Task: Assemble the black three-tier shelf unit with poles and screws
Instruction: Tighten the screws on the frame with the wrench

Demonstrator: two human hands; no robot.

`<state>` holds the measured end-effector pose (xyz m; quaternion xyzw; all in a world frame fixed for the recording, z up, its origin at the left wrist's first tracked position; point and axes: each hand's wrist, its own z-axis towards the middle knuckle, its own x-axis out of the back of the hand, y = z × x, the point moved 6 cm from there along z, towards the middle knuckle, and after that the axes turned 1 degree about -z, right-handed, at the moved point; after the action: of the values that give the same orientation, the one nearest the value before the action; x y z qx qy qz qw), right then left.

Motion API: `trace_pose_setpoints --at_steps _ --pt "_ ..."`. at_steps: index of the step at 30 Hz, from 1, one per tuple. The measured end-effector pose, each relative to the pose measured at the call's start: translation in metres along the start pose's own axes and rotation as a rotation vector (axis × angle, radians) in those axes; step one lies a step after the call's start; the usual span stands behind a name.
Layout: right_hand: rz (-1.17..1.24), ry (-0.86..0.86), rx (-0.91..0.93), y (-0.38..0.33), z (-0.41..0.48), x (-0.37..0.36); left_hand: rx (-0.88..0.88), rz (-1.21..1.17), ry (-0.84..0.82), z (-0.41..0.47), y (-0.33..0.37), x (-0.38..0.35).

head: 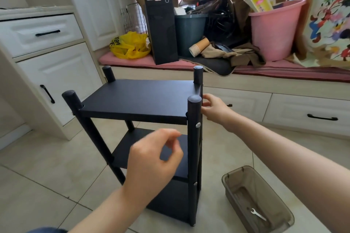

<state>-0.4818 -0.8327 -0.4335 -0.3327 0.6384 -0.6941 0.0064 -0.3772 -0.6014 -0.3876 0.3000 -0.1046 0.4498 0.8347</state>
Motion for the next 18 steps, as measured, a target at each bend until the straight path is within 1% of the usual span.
trace_pose_setpoints --at_steps 3,4,5,8,10,15,18 --pt "0.057 -0.013 0.045 -0.008 0.005 -0.006 0.406 -0.188 -0.173 -0.018 -0.017 -0.029" --pt "0.054 -0.004 0.062 -0.01 0.006 -0.007 0.494 -0.214 -0.198 -0.025 -0.024 -0.039" --pt "0.043 0.009 0.077 -0.011 0.006 -0.007 0.545 -0.215 -0.213 -0.03 -0.029 -0.047" --pt "0.021 0.032 0.094 -0.011 0.002 -0.007 0.555 -0.144 -0.295 -0.036 -0.034 -0.067" --pt "0.03 0.047 0.091 -0.008 0.0 -0.006 0.582 -0.159 -0.345 -0.038 -0.035 -0.079" --pt "0.071 0.097 0.104 -0.001 -0.005 0.006 0.558 -0.212 -0.358 -0.034 -0.036 -0.089" --pt "0.049 0.143 0.097 0.004 -0.011 0.016 0.55 -0.216 -0.343 -0.033 -0.042 -0.088"
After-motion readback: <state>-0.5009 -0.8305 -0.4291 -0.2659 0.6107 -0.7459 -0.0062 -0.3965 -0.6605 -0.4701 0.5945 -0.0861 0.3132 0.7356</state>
